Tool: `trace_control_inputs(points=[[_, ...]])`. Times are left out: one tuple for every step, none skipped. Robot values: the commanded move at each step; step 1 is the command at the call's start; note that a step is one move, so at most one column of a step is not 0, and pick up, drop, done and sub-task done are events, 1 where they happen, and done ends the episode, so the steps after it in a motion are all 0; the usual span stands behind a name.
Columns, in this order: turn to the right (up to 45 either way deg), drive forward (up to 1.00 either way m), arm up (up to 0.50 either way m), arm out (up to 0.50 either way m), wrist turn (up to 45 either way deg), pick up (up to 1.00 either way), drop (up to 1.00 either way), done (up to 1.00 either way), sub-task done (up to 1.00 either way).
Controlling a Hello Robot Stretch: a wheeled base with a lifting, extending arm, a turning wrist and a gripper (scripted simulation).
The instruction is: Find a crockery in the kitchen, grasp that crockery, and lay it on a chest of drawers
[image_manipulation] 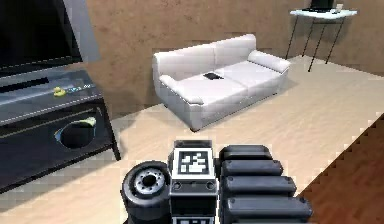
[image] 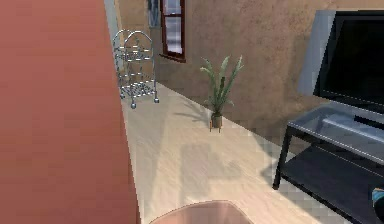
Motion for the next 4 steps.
trace_control_inputs(points=[[-3.0, 0.00, 0.00, 0.00, 0.0, 0.00, 0.00, 0.00, 0.00], [0.0, 1.00, 0.00, 0.00, 0.0, 0.00, 0.00, 0.00, 0.00], [-27.0, 0.00, 0.00, 0.00, 0.0, 0.00, 0.00, 0.00, 0.00], [0.0, 1.00, 0.00, 0.00, 0.0, 0.00, 0.00, 0.00, 0.00]])
